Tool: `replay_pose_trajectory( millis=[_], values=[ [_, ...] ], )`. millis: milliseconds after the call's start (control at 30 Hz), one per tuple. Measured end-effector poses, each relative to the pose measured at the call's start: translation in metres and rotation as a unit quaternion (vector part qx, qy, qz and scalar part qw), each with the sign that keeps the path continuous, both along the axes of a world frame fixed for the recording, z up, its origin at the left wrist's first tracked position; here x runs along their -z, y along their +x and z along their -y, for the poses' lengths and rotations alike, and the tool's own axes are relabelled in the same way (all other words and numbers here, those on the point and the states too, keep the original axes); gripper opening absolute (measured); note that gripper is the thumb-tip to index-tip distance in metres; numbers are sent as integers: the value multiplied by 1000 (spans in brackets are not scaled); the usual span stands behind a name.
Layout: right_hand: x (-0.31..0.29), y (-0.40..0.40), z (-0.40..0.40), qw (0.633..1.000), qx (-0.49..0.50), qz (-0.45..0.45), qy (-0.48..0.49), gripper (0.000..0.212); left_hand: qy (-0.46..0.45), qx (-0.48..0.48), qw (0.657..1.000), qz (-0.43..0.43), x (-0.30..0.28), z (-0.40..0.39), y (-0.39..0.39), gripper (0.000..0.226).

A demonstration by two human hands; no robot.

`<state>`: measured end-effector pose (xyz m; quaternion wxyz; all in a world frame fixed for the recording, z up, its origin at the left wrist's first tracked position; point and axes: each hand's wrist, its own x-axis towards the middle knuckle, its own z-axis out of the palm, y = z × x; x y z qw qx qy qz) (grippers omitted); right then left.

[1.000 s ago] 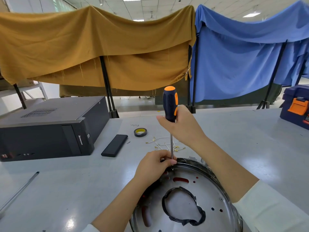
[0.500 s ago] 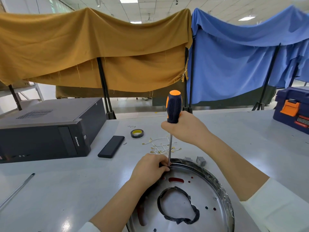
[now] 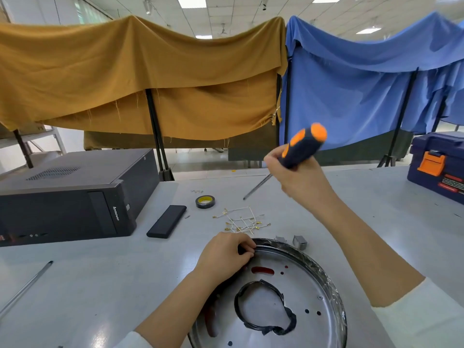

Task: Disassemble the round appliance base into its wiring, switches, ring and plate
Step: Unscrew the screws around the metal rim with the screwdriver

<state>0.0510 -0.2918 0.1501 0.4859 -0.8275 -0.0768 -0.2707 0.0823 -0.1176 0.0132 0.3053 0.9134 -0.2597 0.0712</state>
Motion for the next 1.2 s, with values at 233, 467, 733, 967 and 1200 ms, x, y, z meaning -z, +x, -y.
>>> replay_pose_trajectory(
  millis=[233,467,733,967,1200],
  values=[
    [95,20,7,950,-146,-180,209,20,-41,14,999,25,-4,1,-4,17],
    [116,16,15,971,-78,-162,-157,34,-384,-81,913,-116,-23,-8,2,9],
    [122,9,6,917,-85,-187,-341,21,-464,-153,853,-186,-25,-59,43,14],
    [122,8,6,918,-96,-188,-336,19,-56,-238,968,-59,13,-92,96,11],
    [129,14,7,915,-95,-185,-346,27,100,-212,971,-48,25,-84,138,21]
  ],
)
